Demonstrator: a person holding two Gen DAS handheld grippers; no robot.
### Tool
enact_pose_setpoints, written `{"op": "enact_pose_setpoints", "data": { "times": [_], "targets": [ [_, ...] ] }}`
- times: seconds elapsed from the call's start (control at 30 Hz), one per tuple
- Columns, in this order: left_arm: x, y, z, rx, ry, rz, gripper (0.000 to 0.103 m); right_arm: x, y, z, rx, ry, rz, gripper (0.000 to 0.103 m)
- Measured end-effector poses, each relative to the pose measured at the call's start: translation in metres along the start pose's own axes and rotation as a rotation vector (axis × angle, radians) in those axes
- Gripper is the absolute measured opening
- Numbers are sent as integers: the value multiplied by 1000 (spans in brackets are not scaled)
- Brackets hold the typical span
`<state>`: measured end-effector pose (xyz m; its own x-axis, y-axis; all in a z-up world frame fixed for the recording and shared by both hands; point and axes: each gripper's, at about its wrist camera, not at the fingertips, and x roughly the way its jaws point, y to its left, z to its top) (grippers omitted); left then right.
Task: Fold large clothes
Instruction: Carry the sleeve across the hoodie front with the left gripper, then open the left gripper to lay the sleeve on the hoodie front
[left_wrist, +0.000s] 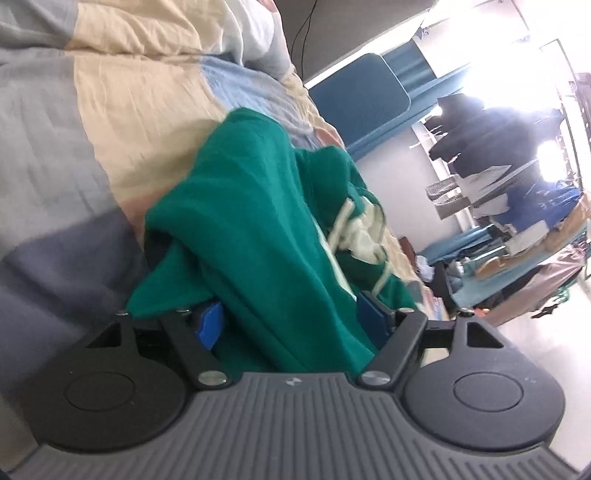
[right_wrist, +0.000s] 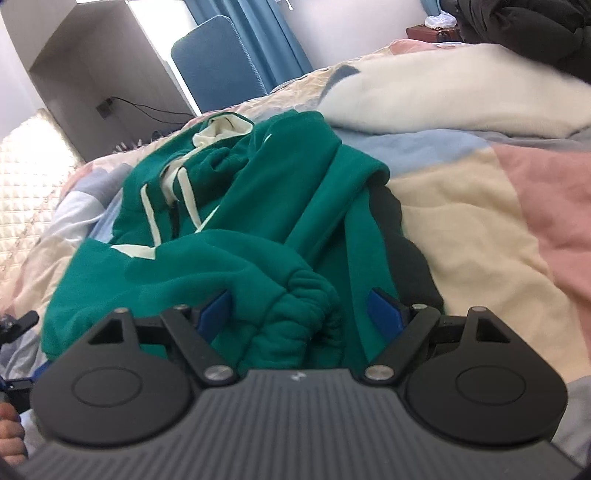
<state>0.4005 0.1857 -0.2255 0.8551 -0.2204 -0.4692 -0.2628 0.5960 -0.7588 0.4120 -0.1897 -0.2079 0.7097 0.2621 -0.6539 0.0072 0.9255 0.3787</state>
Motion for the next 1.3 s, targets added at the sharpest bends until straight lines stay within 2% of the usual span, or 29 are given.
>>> {"op": "enact_pose_setpoints", "data": {
  "times": [0.1,0.17,0.2,0.27,0.37,0.47,0.57,0.7,0.87,0.97,1.13,1.3],
  "targets": [
    [14,6,3,-6,-15,-5,59,10,6,-3,-17,15,-17,85],
    [22,10,7,-21,-14,-9,44,14,10,-4,-11,19,6,82],
    [24,11,7,-21,-13,-9,41,16,11,-4,-6,29,19,76],
    [29,11,9,17,-24,14,22,20,20,-7,-18,42,13,73],
    [28,6,7,54,-41,35,15,24,31,-11,-73,21,1,60],
    [19,2,8,55,-54,24,12,22,34,-9,-87,-2,6,47],
    [6,-2,12,56,-91,16,11,12,37,-5,-127,-40,31,41],
    [-16,-3,21,52,-163,13,11,-10,47,1,-184,-120,124,39],
    [-28,7,32,21,-180,47,11,-33,71,-2,-313,-211,185,39],
    [-25,15,33,16,-150,93,11,-23,73,-5,-338,-160,163,39],
    [-11,16,26,67,-97,185,12,17,54,-15,-264,40,111,42],
    [-2,9,18,147,-109,244,12,24,57,-17,-255,45,87,44]
  ]
}}
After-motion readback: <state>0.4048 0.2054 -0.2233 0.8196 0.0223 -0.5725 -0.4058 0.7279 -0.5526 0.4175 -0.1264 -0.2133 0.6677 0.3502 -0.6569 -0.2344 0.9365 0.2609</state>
